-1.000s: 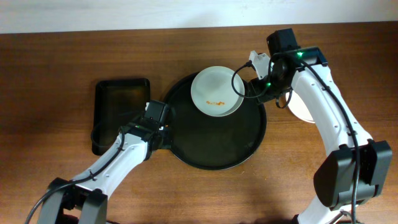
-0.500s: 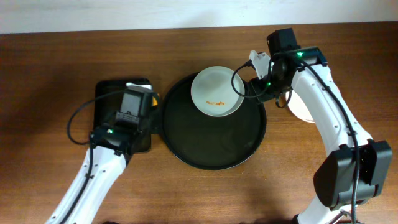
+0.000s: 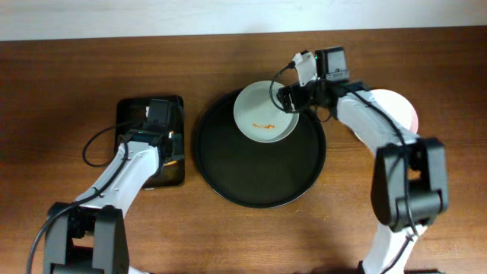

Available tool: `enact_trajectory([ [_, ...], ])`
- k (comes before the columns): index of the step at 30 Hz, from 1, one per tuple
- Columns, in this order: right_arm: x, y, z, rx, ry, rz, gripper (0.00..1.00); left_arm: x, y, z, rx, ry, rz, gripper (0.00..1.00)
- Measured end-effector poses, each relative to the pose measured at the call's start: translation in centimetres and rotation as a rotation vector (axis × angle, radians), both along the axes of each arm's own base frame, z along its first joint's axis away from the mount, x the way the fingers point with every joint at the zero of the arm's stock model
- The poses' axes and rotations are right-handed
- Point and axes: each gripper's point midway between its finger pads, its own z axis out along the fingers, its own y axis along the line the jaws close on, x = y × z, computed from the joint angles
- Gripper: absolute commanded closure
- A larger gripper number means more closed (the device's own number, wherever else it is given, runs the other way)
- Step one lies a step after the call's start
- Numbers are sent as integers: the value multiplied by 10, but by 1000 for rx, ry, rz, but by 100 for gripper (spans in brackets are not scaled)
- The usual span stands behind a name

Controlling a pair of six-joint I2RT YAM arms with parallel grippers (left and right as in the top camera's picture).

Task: Clean dirty plates on tray and stack at the side

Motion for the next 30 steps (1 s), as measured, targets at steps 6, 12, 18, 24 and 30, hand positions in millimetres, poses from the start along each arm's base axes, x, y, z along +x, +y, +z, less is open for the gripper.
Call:
enact_trajectory([
  [6,27,18,-36,57,-87,69,49,-2,1,-1,6,9,-7,51],
  [12,20,26,-37,96,-65,115,96,-2,1,0,9,9,-10,47],
  [18,9,15,-14,49,-38,73,77,-4,1,-1,11,18,-11,42],
  [24,-46,24,18,45,88,191,46,-7,2,-2,13,32,-12,42],
  [30,-73,86,-18,4,105,437,48,-9,1,-3,11,44,-14,42],
])
